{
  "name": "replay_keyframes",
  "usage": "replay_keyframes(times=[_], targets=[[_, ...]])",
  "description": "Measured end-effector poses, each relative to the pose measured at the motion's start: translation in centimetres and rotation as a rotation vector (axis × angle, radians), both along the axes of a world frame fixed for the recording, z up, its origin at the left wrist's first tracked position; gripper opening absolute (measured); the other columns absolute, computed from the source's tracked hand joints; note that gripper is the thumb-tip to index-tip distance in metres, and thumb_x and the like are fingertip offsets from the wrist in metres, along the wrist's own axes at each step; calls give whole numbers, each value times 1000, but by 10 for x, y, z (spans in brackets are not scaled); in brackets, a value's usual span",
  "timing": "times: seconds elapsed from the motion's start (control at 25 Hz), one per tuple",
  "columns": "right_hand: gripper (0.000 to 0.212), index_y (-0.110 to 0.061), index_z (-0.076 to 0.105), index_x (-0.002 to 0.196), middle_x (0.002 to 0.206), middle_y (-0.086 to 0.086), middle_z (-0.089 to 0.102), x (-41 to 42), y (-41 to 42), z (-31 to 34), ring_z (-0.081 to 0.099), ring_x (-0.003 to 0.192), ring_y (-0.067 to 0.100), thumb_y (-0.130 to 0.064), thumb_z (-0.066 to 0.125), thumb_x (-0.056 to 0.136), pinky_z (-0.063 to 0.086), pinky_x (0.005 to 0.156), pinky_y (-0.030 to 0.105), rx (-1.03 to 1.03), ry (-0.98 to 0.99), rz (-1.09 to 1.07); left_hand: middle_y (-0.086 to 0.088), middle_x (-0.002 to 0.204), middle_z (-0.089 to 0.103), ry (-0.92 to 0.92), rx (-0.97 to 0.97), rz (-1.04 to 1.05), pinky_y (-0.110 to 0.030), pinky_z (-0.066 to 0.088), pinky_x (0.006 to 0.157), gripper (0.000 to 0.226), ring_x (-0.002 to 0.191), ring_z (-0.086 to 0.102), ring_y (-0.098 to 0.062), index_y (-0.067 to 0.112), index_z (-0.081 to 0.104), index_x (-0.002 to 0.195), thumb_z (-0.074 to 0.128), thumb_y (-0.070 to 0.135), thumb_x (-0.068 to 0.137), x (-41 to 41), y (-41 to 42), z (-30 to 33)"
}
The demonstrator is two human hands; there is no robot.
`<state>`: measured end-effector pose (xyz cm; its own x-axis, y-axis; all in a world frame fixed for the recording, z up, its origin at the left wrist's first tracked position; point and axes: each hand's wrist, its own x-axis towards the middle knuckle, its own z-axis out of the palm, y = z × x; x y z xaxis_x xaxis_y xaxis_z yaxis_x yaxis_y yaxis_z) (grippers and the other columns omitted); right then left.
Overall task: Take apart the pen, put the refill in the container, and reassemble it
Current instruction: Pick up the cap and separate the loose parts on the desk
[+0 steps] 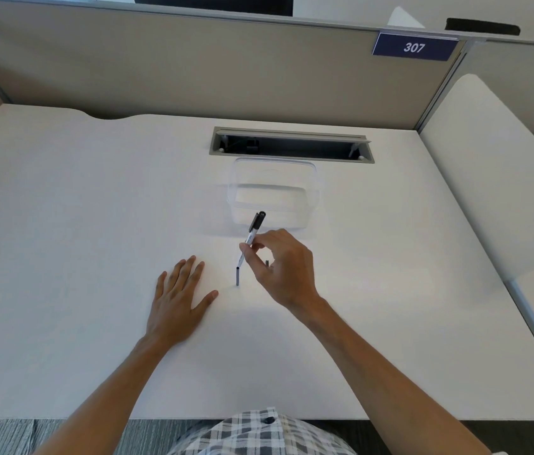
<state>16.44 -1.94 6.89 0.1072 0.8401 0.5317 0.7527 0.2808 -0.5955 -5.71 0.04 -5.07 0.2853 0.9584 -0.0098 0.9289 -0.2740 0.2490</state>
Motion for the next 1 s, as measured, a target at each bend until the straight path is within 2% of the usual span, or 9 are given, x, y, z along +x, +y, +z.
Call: replay_keyframes(times=[0.12, 0.24, 0.36, 0.44, 0.52, 0.6, 0.72, 0.84, 1.0], targets=[[14, -17, 71, 82, 80, -10, 72, 2, 3, 16, 64, 75, 12, -28, 68, 89, 49, 56, 29, -24, 24, 0, 6, 163, 9, -1, -6, -5, -41, 2, 120, 76, 149, 2, -13, 29, 13, 153, 12, 70, 89, 0, 0, 1], [21, -18, 66, 91, 91, -11, 73, 5, 4, 26, 61, 70, 13, -36, 56, 94, 51, 64, 32, -146, 77, 32, 6, 163, 8, -9, -12, -8, -40, 1, 120, 78, 149, 1, -13, 28, 14, 153, 11, 71, 88, 0, -1, 3], [21, -21, 62, 95, 93, -13, 75, 9, 5, 28, 69, 72, 19, -38, 51, 99, 53, 67, 39, -261, 171, 80, 5, 162, 13, -54, -20, -5, -40, 4, 120, 78, 149, 5, -14, 25, 23, 151, 16, 70, 88, 0, 0, 6], [19, -24, 63, 96, 84, -15, 74, 13, 1, 25, 61, 57, 10, -39, 52, 100, 47, 58, 31, -262, 204, 88, 4, 161, 18, -119, -35, -8, -40, 5, 120, 70, 149, 9, -15, 23, 31, 148, 24, 62, 90, -2, 1, 8], [19, -27, 66, 100, 75, -17, 68, 16, -4, 19, 51, 48, 8, -40, 52, 99, 37, 54, 22, -257, 214, 90, 2, 160, 22, -177, -49, -25, -38, 5, 120, 60, 149, 12, -16, 21, 36, 146, 29, 47, 93, -6, 1, 9], [24, -27, 69, 104, 73, -15, 62, 20, -8, 10, 50, 53, 10, -42, 51, 98, 35, 55, 20, -260, 231, 89, 0, 158, 28, -218, -46, -35, -38, 9, 120, 54, 148, 16, -18, 19, 42, 143, 29, 37, 94, -10, 2, 10], [22, -24, 71, 96, 69, -12, 52, 24, -12, 1, 48, 62, 12, -41, 56, 97, 34, 58, 21, -255, 264, 97, -4, 151, 41, -277, -16, -23, -40, 19, 118, 44, 144, 28, -22, 15, 53, 135, 36, 28, 97, -13, 4, 16], [15, -29, 75, 91, 71, -17, 55, 27, -16, -3, 54, 67, 7, -41, 66, 91, 33, 59, 16, -294, 352, 103, -5, 141, 52, -310, 81, -5, -41, 36, 107, 34, 133, 44, -25, 15, 58, 128, 51, 24, 95, -8, 2, 27], [11, -30, 77, 86, 74, -16, 62, 30, -17, -7, 61, 73, 4, -40, 77, 82, 39, 63, 22, -392, 392, 56, -3, 125, 64, -340, 334, 81, -37, 51, 82, 28, 113, 61, -25, 14, 63, 117, 57, 25, 92, 8, -1, 58]])
